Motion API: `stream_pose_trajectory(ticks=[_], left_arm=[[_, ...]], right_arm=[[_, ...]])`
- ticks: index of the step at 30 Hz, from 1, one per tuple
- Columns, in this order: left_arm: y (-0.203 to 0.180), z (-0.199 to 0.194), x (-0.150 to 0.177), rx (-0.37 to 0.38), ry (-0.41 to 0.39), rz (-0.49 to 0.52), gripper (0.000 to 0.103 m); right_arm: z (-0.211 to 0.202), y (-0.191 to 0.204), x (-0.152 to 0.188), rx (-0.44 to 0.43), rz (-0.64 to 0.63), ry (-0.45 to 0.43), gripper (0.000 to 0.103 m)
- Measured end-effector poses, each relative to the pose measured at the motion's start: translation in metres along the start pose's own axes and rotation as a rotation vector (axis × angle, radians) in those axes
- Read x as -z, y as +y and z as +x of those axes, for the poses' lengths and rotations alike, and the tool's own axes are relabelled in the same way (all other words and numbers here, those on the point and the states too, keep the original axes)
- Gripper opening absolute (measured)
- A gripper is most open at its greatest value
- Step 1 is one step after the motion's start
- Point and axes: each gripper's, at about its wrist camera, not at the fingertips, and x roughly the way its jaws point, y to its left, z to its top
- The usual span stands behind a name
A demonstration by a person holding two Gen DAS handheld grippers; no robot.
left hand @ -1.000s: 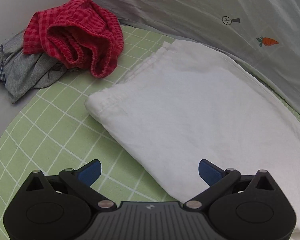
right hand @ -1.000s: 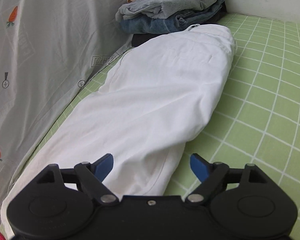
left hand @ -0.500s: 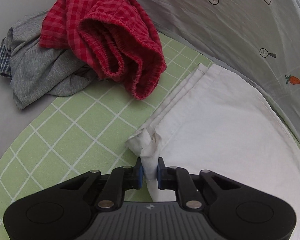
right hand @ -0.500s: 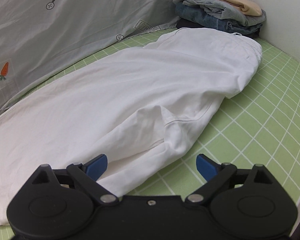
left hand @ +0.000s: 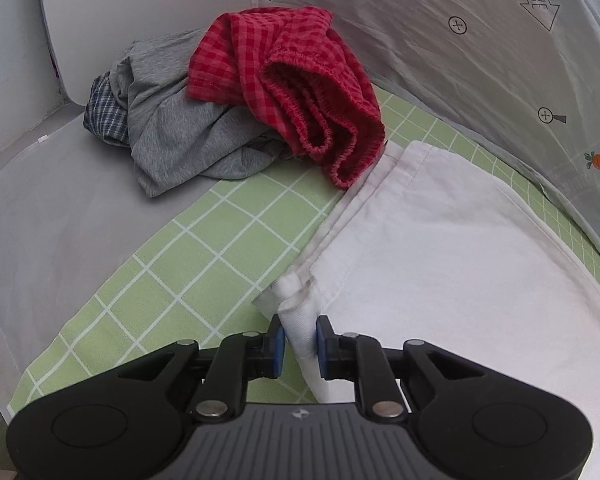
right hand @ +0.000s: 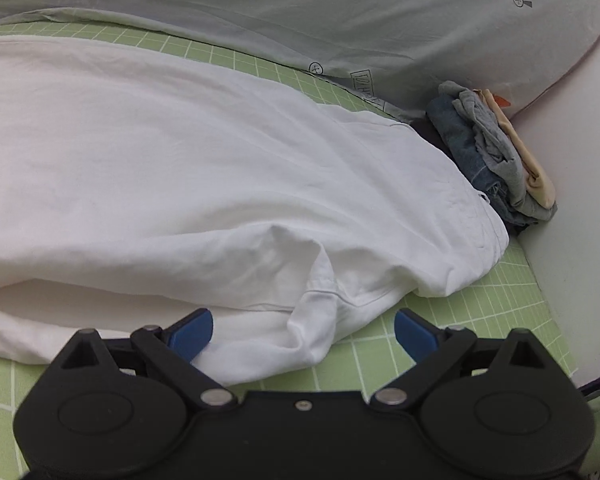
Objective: Fold clothes
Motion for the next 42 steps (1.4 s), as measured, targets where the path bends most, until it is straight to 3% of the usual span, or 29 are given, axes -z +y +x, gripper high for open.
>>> stream_pose_trajectory(ticks=[8,12,15,17,21,27,30,31,32,34,37,42], left_arm=[[-0.015,-0.002,-0.023,0.049,-0.05,0.006,0.017],[-0.01,-0.004,-0.027,0.053,-0.067,-0.017,0.017],[-0.003,-0.001,-0.026,0.055,-0.062,-0.025,0.017],[0.0,0.005,-0.021,0.037,-0.05,-0.01,0.017],[0.003,0.012,-0.012,-0.01,-0.02,0.017,0.017],[0.018,0.021,-0.002,0.001,0.034,-0.037,0.017],[0.019,0.023,0.003,0.024,0.038,-0.052,0.016],[0.019,0.024,0.004,0.025,0.037,-0.053,0.014],[0.019,0.024,0.004,0.024,0.034,-0.053,0.011],[0.02,0.023,0.005,0.027,0.026,-0.063,0.009],[0.023,0.017,0.007,0.028,0.006,-0.088,0.009],[0.022,-0.001,0.007,0.041,-0.035,-0.109,0.007]], right_arm=[[0.011,0.007,0.001,0.189,-0.203,-0.054,0.098],[0.005,-0.04,0.012,0.159,-0.025,-0.008,0.102],[0.004,-0.049,0.03,0.135,0.016,0.021,0.103],[0.012,-0.045,0.039,0.129,0.009,0.064,0.103],[0.01,-0.036,0.036,0.148,-0.044,0.068,0.103],[-0.019,-0.019,0.031,0.094,-0.101,-0.041,0.102],[-0.017,0.002,0.031,0.044,-0.232,-0.076,0.084],[-0.016,0.007,0.031,0.025,-0.266,-0.082,0.07],[-0.014,0.013,0.032,0.002,-0.297,-0.088,0.047],[-0.014,0.019,0.034,-0.02,-0.328,-0.089,0.015],[-0.019,0.016,0.038,-0.006,-0.306,-0.111,0.004],[-0.031,-0.004,0.045,0.024,-0.223,-0.15,0.003]])
